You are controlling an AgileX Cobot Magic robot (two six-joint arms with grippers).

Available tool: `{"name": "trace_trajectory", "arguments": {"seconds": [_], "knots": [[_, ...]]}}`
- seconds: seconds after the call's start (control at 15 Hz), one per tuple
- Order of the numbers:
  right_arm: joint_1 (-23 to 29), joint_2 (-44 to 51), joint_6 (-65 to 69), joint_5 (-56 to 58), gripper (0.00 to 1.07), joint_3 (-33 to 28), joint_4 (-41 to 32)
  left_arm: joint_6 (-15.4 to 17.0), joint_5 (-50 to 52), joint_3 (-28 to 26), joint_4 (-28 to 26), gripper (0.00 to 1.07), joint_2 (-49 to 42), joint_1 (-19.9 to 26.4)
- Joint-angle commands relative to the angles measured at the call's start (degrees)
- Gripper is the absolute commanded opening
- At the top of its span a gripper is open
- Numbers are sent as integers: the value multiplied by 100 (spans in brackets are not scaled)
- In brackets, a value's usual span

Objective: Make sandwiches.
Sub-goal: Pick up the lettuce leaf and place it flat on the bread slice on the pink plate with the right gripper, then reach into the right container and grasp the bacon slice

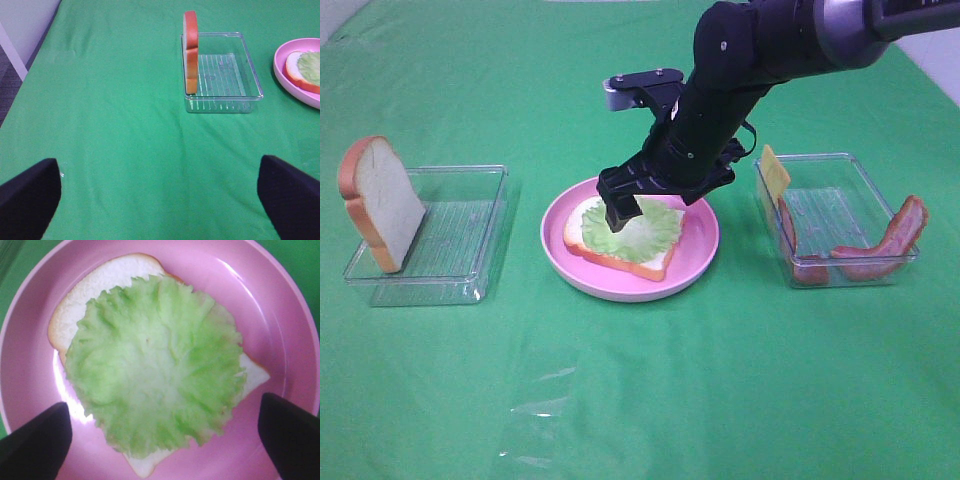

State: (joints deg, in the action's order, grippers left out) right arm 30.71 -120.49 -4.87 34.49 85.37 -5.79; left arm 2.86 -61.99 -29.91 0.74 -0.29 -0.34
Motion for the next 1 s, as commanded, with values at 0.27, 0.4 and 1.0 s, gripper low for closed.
{"name": "trace_trajectory", "arguments": {"seconds": [0.27, 0.4, 1.0], "knots": [[6, 894, 46, 527, 98, 23, 264, -11, 34, 23, -23, 100, -23, 17], [-6, 1089, 69, 1203, 98, 183, 435, -11, 34, 23, -23, 100, -23, 17], [-1283, 1157, 17, 3856, 98, 1278, 1089, -11, 34, 23, -23, 100, -23, 17]]}}
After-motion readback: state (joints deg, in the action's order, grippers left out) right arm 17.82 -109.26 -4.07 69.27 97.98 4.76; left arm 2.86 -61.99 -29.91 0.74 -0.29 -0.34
